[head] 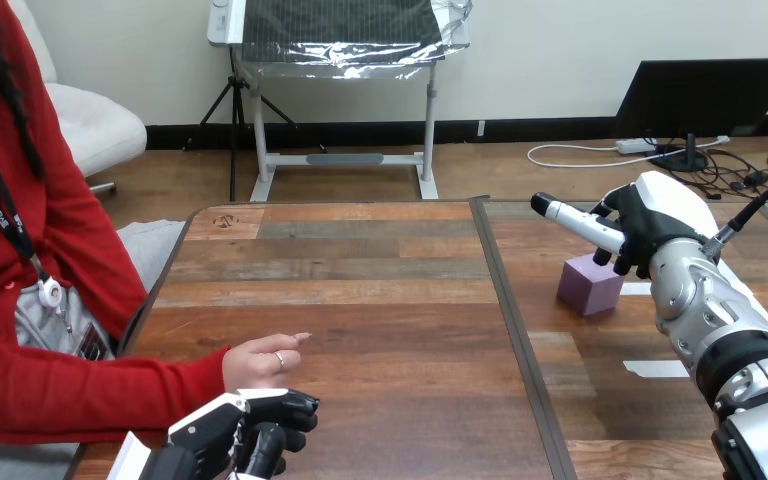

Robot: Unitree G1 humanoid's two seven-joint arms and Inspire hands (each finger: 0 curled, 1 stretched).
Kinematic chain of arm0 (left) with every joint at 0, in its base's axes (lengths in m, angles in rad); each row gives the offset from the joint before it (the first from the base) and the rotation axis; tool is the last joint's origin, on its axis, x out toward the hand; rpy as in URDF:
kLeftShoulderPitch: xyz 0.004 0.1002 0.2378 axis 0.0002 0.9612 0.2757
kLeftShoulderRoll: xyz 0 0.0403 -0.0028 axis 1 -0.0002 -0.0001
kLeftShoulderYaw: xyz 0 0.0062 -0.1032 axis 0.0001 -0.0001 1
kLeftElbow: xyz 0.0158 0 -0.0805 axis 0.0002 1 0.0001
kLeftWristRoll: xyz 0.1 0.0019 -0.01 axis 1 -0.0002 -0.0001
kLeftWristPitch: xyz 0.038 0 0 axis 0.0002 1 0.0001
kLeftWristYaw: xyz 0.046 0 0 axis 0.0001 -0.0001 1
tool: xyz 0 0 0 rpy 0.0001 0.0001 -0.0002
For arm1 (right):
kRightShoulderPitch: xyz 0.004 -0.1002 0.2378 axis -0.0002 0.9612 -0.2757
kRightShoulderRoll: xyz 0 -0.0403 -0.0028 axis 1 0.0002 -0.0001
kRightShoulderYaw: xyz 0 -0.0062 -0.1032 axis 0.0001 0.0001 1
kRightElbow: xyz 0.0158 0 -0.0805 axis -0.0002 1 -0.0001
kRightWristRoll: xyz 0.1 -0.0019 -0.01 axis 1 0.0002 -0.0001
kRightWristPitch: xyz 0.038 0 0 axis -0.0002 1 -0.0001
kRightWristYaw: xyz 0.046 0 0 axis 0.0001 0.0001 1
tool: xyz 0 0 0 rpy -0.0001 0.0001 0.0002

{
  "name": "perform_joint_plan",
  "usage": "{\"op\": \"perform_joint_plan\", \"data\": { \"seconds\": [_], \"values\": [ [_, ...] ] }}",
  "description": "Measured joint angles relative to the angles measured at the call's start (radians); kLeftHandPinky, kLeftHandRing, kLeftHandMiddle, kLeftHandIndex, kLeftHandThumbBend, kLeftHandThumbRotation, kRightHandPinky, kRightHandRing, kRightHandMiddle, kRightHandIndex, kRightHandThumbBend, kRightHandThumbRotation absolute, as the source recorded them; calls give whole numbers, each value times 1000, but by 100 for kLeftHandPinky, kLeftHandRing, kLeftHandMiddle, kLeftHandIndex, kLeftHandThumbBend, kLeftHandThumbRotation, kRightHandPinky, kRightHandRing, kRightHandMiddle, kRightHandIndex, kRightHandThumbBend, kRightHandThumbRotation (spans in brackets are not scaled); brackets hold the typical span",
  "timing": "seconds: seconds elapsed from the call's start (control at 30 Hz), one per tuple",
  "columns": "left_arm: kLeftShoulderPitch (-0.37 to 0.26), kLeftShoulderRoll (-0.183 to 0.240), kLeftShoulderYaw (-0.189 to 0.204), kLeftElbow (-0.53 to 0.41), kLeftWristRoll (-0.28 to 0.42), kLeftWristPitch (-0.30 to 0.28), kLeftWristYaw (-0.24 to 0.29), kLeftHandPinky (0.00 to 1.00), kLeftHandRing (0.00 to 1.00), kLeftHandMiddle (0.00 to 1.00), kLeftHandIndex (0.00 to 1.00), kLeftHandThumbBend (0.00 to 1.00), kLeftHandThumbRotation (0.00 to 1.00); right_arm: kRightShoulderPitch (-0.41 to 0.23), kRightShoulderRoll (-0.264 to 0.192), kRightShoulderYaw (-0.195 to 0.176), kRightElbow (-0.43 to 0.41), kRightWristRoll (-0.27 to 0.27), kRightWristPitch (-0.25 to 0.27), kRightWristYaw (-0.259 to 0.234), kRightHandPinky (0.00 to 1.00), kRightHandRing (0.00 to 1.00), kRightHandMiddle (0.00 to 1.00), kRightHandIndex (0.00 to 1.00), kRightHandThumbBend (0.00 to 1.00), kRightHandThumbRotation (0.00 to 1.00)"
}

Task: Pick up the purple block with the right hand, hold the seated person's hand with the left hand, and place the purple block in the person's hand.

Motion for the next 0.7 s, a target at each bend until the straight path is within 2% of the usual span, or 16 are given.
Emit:
{"op": "perform_joint_plan", "data": {
  "seconds": [0.2,0.3,0.43,0.7],
  "values": [
    [1,0,0,0,4,0,0,56,64,67,65,44,89,0,0,6,0,-7,9,26,42,57,63,78,80,100],
    [1,0,0,0,4,0,0,56,64,67,65,45,89,0,0,9,0,-10,14,44,47,62,68,81,80,100],
    [0,0,0,0,4,0,0,56,64,67,65,45,89,0,1,11,0,-11,17,61,51,65,71,83,81,100],
    [0,1,0,0,4,0,0,57,65,67,65,45,89,0,1,10,0,-11,18,73,53,67,73,85,84,100]
  ]
}}
